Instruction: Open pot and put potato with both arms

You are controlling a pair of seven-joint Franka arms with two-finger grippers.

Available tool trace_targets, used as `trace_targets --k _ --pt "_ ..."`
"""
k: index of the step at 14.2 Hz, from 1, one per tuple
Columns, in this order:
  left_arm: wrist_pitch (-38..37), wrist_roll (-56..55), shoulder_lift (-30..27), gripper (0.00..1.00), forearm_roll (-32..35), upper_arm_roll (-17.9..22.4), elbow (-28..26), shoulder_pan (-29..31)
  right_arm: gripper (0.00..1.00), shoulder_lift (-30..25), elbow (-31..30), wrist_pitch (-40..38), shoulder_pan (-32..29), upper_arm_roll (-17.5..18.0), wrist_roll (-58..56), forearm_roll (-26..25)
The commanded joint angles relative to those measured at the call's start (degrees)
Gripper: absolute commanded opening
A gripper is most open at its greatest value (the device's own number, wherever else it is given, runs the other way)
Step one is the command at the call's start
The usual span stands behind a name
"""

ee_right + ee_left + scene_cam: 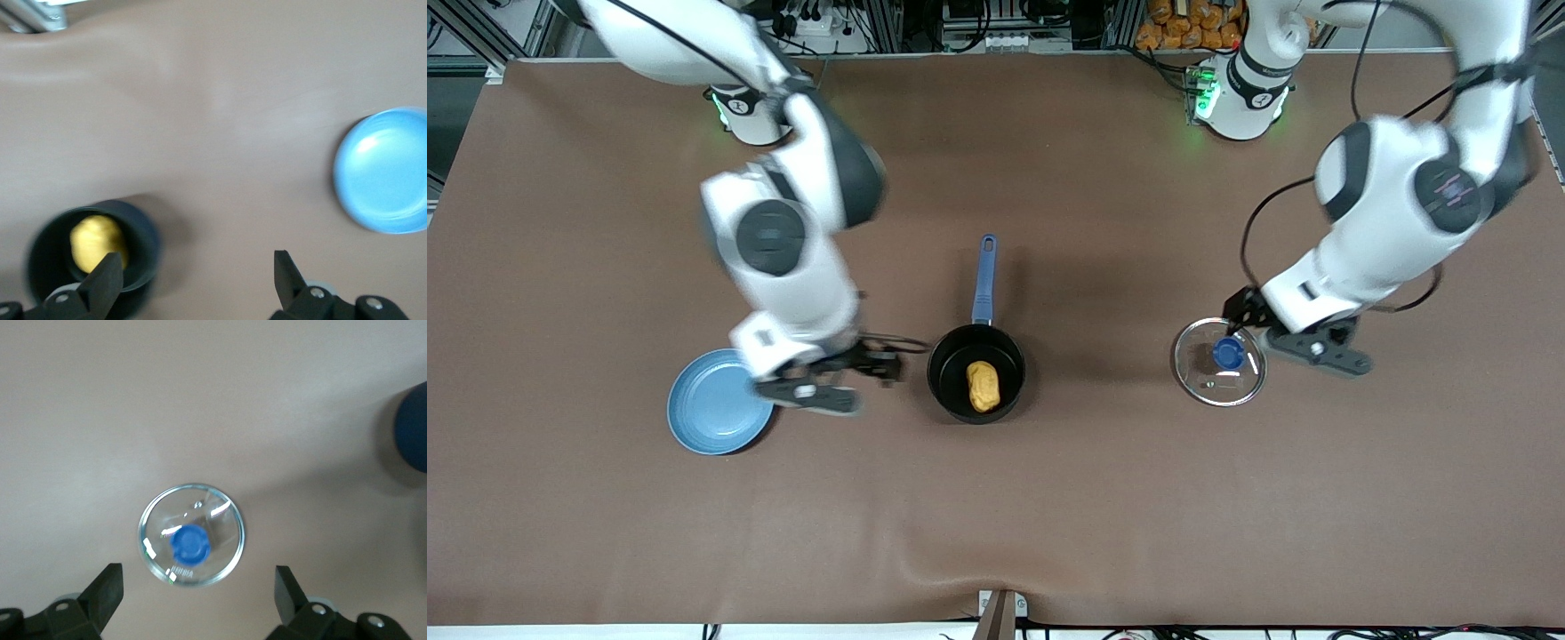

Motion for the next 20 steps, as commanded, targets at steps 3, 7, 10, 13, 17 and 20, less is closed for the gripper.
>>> trace_targets --k 3,7,10,13,17,20 --pt "-20.22 -4.44 0.42 1.0 2.65 -1.32 17.3 2.06 1.0 -8.24 -2.58 -9.69 -10.23 1.49 -11.8 0.18" --pt "-23.32 -6.37 -4.58 1.0 7.21 -15.61 19.17 15.91 1.0 -14.21 -4.85 -13.58 -17.52 1.49 -19.89 4.39" --pt "-23.14 -7.6 -6.08 1.0 8.27 -22.51 18.9 22.72 1.0 -19.31 -9.07 -13.84 -21.48 1.31 -26.22 5.81" --pt "-23.05 -9.01 -5.91 1.0 8.62 -22.6 18.82 23.08 1.0 -23.88 -13.03 -13.84 -23.34 0.61 -31.4 5.98" --pt "-23.05 -9.36 -5.82 1.0 8.54 -22.6 18.38 23.16 1.0 -27.67 -16.02 -13.49 -23.61 -3.86 -37.56 6.07" --pt "-23.05 -9.62 -5.73 1.0 8.54 -22.69 18.2 23.6 1.0 -31.53 -19.36 -12.44 -24.04 -4.49 -37.84 6.07"
